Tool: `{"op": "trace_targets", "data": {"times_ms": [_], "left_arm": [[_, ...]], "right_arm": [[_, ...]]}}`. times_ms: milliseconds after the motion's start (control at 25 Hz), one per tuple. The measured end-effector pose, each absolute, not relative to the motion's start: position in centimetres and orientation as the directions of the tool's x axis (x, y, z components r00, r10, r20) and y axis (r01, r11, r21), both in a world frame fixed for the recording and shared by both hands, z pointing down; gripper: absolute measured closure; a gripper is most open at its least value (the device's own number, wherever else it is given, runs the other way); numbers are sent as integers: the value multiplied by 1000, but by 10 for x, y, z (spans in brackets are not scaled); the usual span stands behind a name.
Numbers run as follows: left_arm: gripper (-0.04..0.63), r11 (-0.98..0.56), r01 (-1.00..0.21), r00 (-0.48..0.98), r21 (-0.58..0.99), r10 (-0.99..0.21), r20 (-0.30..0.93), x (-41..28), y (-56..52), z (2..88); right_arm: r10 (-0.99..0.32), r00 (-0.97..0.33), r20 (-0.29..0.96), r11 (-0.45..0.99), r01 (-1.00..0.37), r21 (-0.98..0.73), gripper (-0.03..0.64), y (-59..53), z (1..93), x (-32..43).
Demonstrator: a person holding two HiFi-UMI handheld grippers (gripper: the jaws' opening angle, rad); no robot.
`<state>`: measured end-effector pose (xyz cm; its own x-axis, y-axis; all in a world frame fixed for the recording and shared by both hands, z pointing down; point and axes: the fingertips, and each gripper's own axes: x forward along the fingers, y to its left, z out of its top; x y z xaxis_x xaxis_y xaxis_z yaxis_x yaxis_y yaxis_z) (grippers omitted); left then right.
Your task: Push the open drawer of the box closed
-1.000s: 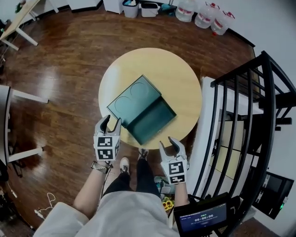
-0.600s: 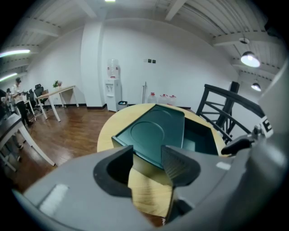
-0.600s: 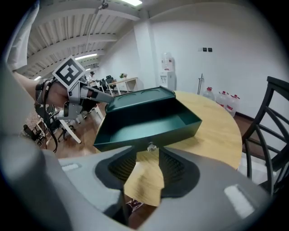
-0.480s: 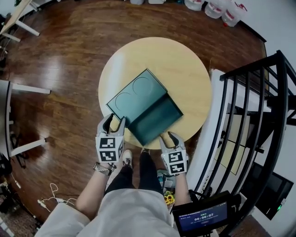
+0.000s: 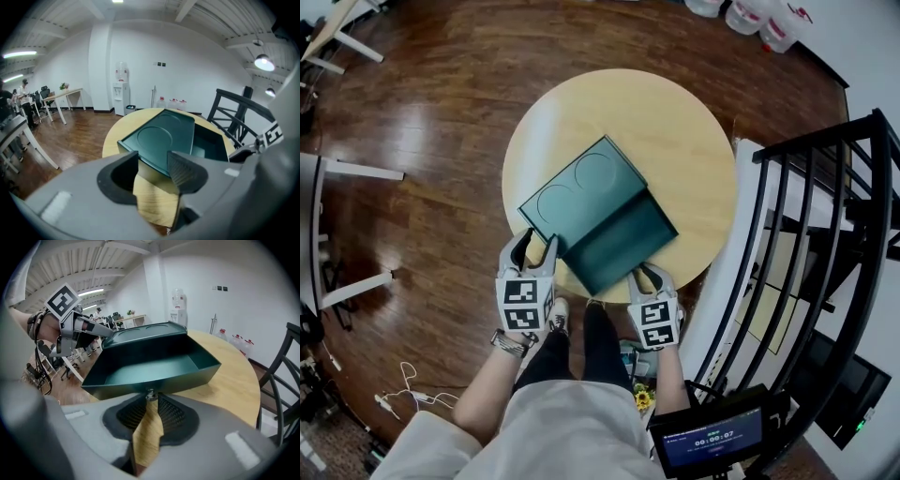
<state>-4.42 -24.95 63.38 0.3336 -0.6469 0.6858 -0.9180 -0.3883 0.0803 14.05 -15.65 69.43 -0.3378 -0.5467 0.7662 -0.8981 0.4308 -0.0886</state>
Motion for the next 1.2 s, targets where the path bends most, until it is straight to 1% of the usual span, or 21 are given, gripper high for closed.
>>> {"op": "trace_targets", "data": {"times_ms": [520, 1200], "left_arm": [[388, -386, -919, 332, 85, -638, 694, -44, -249, 633], [390, -406, -910, 349, 90, -628, 696, -45, -244, 630]], "right_arm": [[-541, -328, 774, 442, -894, -70, 537, -168, 691, 139], [-547, -372, 750, 480, -874, -83, 538, -211, 681, 108]]}}
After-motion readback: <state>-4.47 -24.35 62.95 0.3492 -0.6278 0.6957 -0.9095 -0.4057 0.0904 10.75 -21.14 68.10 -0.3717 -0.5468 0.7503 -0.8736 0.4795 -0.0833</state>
